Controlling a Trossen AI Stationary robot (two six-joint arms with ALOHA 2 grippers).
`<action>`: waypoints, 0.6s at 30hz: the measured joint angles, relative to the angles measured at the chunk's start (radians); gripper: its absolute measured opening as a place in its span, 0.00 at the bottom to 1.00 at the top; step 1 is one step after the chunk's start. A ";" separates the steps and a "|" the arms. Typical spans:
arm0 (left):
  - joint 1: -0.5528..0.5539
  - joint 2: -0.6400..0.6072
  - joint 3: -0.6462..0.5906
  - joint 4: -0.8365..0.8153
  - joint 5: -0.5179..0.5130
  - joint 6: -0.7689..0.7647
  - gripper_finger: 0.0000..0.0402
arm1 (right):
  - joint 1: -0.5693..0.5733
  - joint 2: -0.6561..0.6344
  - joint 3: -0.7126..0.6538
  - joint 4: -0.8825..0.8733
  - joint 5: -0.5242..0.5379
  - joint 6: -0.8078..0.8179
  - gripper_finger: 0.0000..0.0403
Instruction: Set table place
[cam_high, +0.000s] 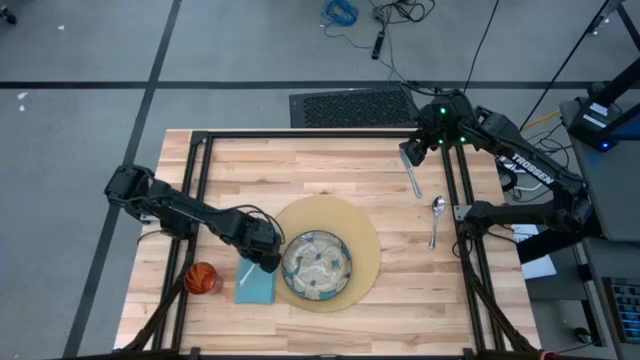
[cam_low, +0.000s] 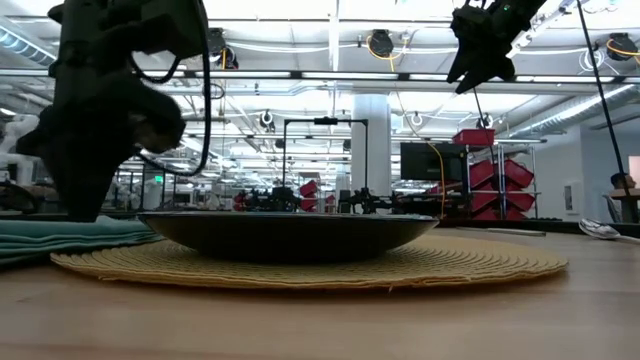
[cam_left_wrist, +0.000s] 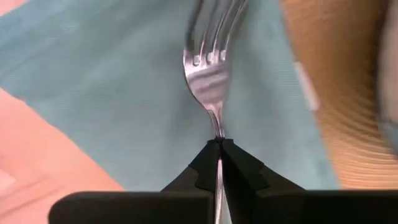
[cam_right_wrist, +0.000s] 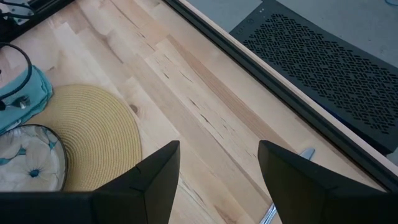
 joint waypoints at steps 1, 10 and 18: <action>0.000 0.000 0.010 0.000 0.000 -0.004 0.00 | 0.000 0.000 0.000 0.000 0.000 0.000 0.52; 0.000 0.000 0.091 -0.017 0.020 -0.107 0.00 | 0.000 0.000 0.000 0.000 0.000 -0.024 0.52; -0.008 -0.017 0.173 -0.138 0.075 -0.180 0.00 | 0.000 0.000 0.000 -0.015 0.000 -0.084 0.52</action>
